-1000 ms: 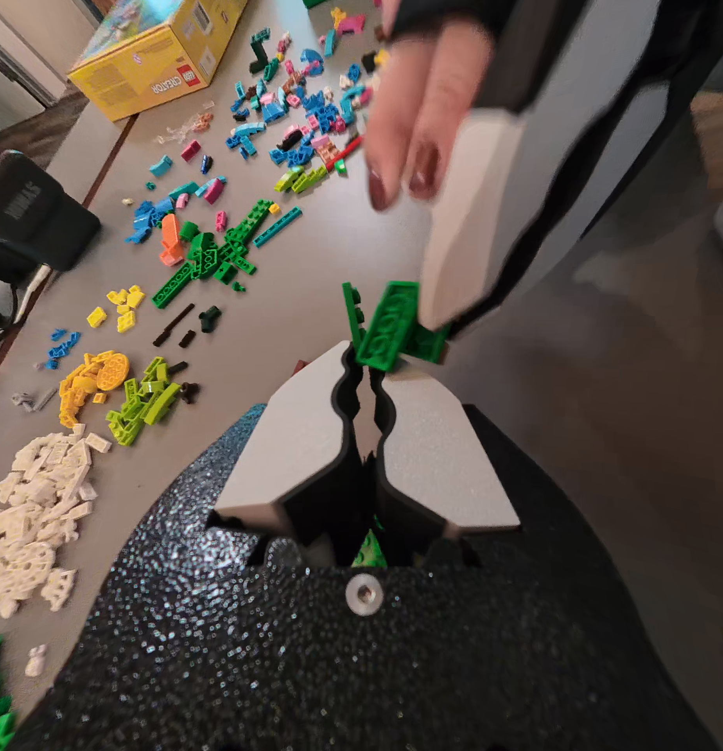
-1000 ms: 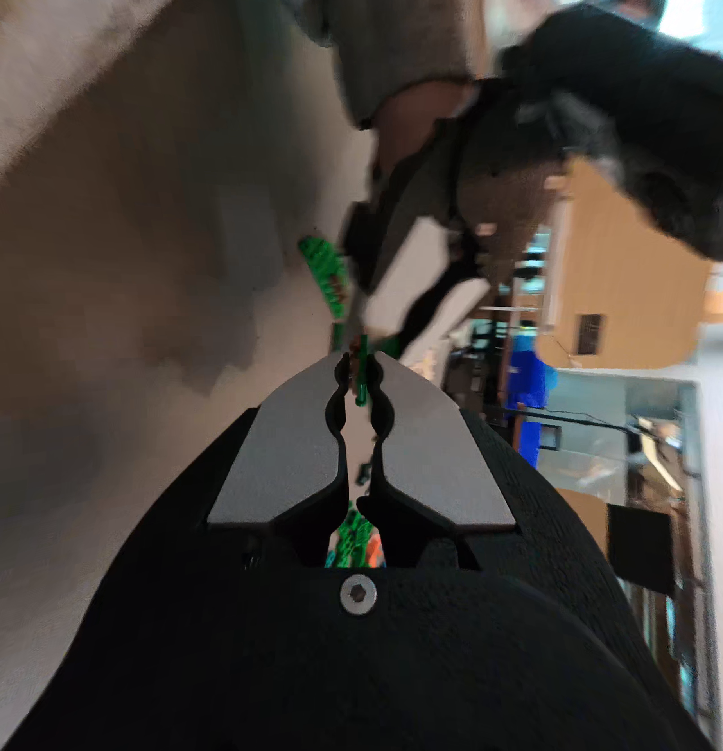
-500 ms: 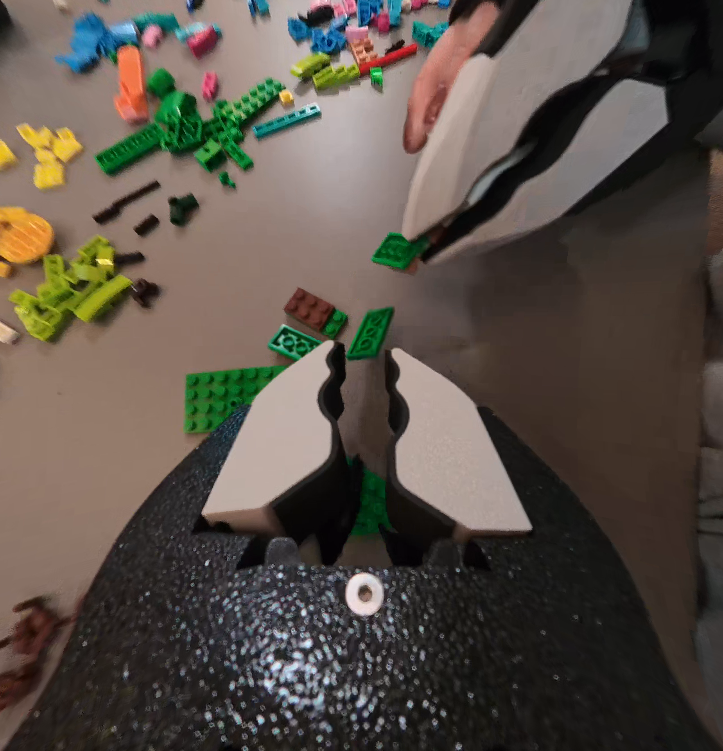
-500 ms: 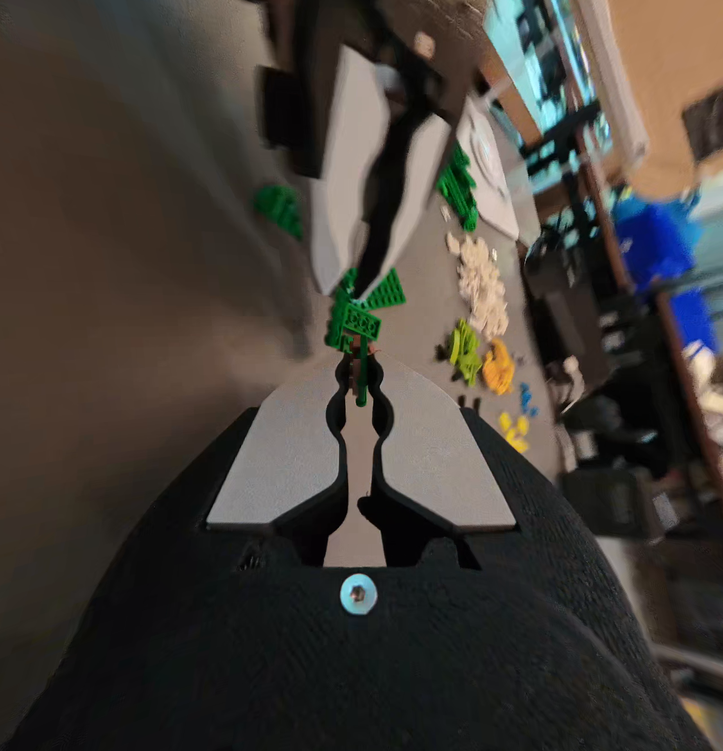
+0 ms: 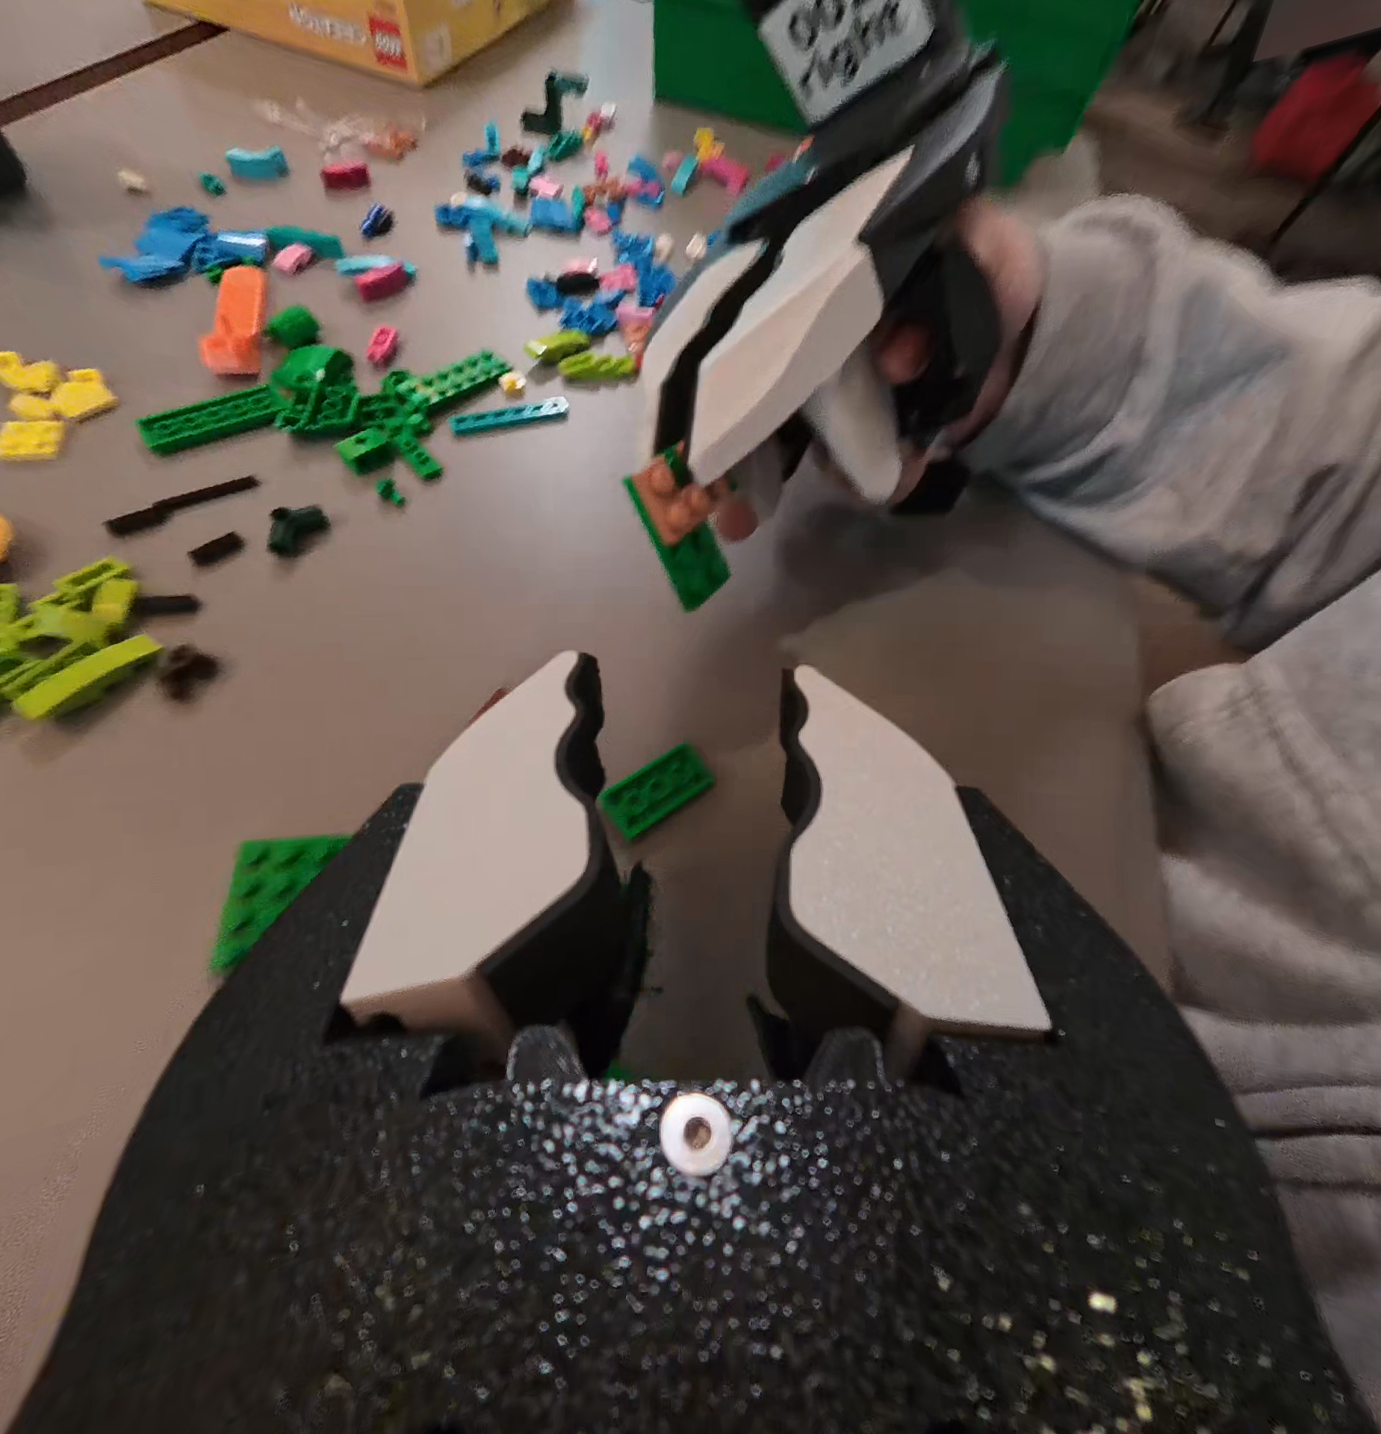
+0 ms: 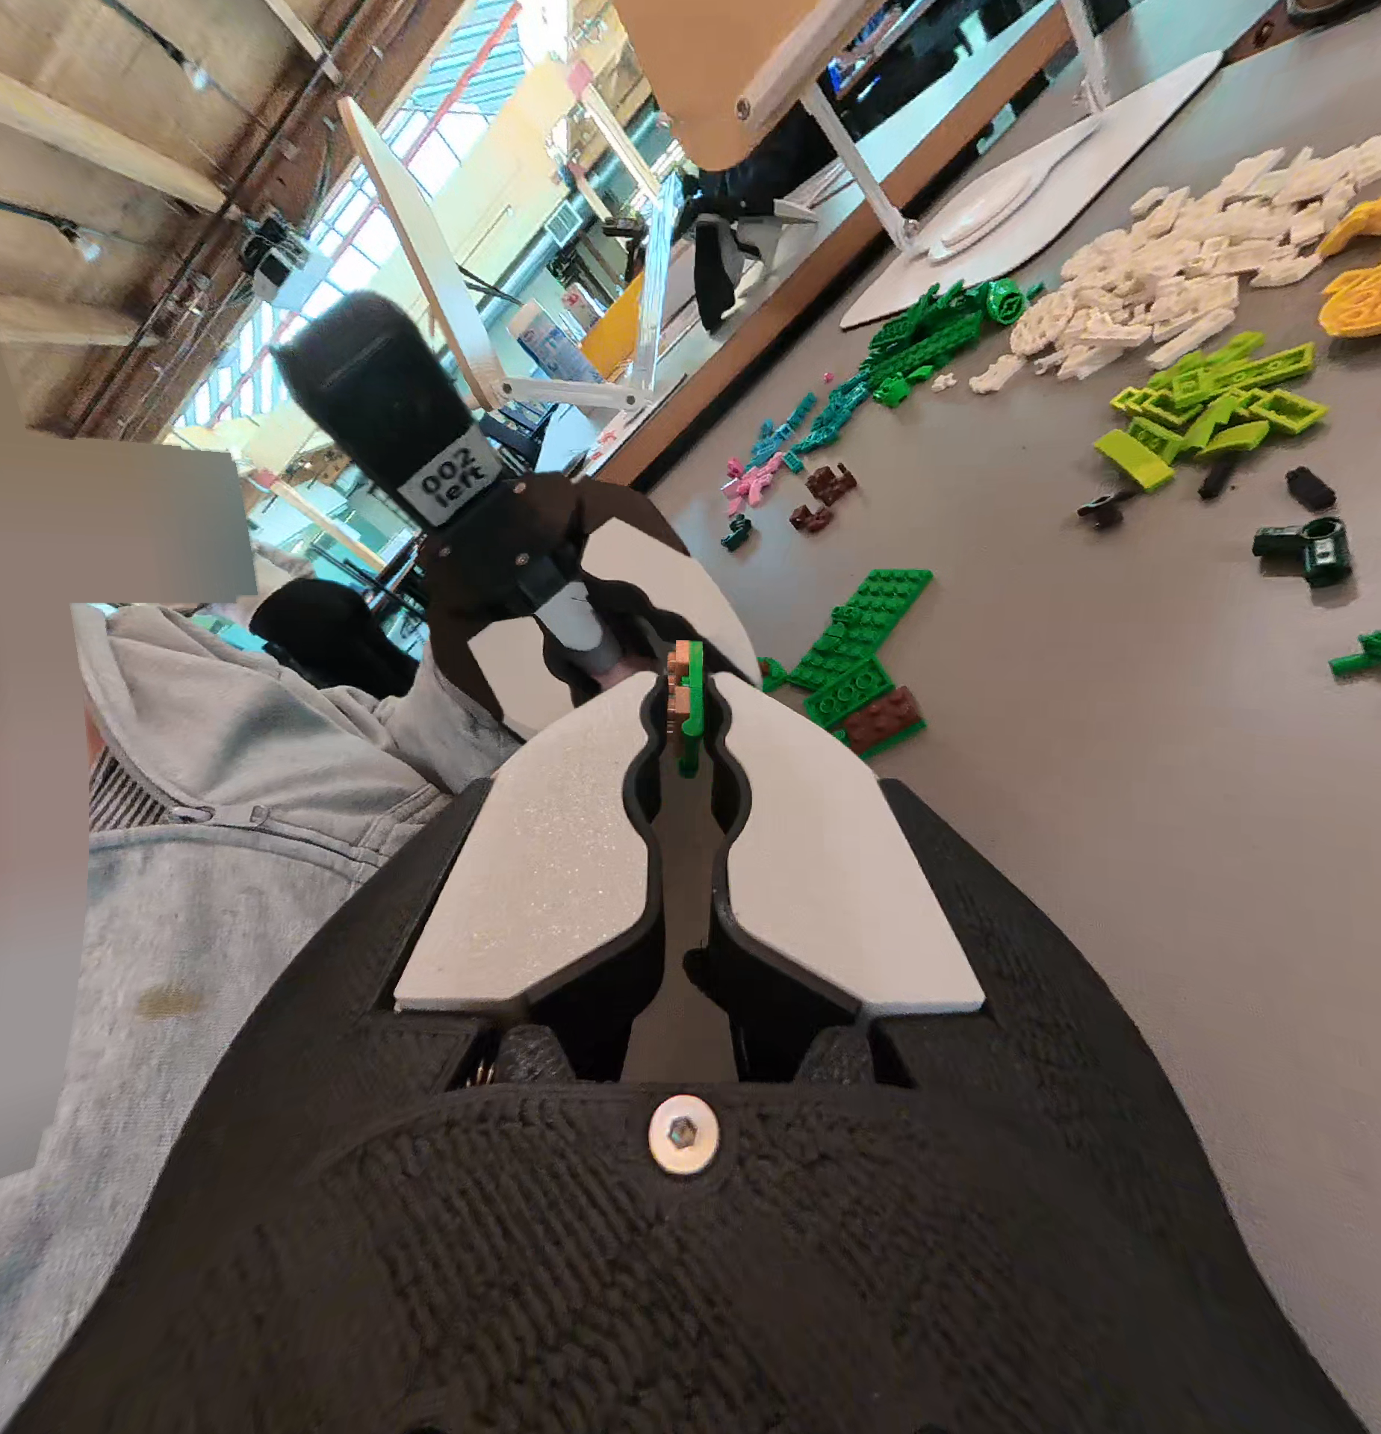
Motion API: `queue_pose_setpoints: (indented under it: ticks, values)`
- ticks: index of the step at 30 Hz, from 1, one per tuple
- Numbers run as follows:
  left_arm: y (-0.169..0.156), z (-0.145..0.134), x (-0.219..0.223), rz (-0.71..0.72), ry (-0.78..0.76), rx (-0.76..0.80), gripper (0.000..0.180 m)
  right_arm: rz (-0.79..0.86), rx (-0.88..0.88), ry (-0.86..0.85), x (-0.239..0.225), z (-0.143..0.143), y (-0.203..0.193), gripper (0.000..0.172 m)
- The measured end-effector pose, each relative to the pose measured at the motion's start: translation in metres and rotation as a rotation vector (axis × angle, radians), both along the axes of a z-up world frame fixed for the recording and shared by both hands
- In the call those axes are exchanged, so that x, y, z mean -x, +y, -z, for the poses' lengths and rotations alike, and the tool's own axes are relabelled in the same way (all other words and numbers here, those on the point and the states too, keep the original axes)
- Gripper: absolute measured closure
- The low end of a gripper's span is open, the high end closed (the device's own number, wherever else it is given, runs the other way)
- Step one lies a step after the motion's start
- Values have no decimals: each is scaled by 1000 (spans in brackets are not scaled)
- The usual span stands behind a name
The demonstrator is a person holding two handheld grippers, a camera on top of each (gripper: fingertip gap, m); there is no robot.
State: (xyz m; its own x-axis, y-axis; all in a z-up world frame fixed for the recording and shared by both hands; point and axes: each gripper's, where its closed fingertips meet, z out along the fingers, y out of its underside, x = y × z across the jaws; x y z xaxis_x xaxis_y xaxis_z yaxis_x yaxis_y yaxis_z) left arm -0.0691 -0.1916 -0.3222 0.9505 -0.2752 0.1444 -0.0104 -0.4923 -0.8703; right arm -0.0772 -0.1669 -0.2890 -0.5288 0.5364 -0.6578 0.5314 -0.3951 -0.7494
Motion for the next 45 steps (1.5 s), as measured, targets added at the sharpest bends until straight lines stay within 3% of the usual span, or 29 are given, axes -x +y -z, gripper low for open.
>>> queue_pose_setpoints:
  ticks: [1, 4, 6, 9, 14, 20, 27, 31, 34, 39, 42, 45]
  values:
    - [3, -4, -6, 13, -64, -20, 138, -11, 4, 7, -1, -1, -2, 164]
    - [11, -15, -14, 21, -232, -82, 146, -41, 29, 32, -4, -7, -9, 164]
    - [13, -21, -15, 23, -300, -120, 170, -54, 37, 52, -5, -10, -12, 164]
    - [14, -29, -12, 11, -348, -167, 176, -36, 17, 110, -5, -16, -11, 162]
    - [9, -36, -7, 9, -399, -200, 176, 4, -163, 189, -7, -16, -9, 146]
    - [10, -34, -11, 19, -378, -193, 176, 14, -190, 224, -7, -18, -13, 162]
    - [14, -30, 11, -148, -302, -199, 176, 166, -628, 356, 4, -11, -14, 164]
    - [14, -30, 15, -172, -310, -195, 176, 247, -771, 436, 7, -15, -13, 164]
    - [12, -25, 21, -200, -288, -180, 176, 230, -746, 328, 9, -4, -2, 164]
    - [11, -23, 26, -206, -316, -177, 176, 139, -785, -51, 4, 48, 23, 164]
    - [11, -23, 26, -200, -335, -175, 176, 116, -751, -126, 1, 59, 23, 163]
    - [10, -23, 25, -184, -354, -173, 176, 138, -741, -105, 4, 55, 24, 148]
